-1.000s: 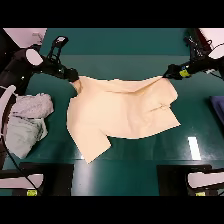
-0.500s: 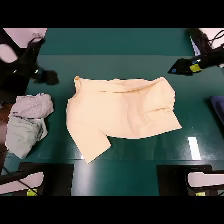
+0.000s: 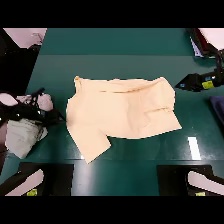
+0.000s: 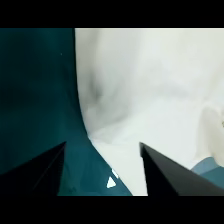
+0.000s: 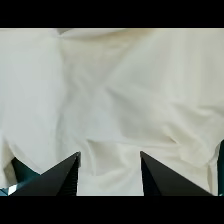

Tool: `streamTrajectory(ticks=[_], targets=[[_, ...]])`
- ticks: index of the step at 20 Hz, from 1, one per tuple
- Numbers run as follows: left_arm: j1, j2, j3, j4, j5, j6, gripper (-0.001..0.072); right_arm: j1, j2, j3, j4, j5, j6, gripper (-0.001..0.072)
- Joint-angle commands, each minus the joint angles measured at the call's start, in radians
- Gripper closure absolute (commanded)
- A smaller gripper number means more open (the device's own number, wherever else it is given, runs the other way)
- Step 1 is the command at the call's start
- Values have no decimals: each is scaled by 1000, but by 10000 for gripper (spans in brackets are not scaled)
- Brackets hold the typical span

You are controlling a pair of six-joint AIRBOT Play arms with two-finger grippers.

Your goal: Fold the shirts.

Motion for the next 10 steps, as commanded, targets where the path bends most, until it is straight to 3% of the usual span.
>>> streamTrajectory(ticks=[1, 8, 9, 10], targets=[[11, 17, -142, -64, 50, 23, 119, -48, 70, -89, 33, -3, -19, 278], [-64, 16, -212, -217, 219, 109, 122, -59, 121, -119, 31, -22, -19, 279], [-93, 16, -211, -218, 255, 105, 231, -59, 121, -119, 23, -16, -19, 279], [-111, 16, -211, -226, 285, 85, 386, -59, 121, -119, 21, -2, -24, 278]])
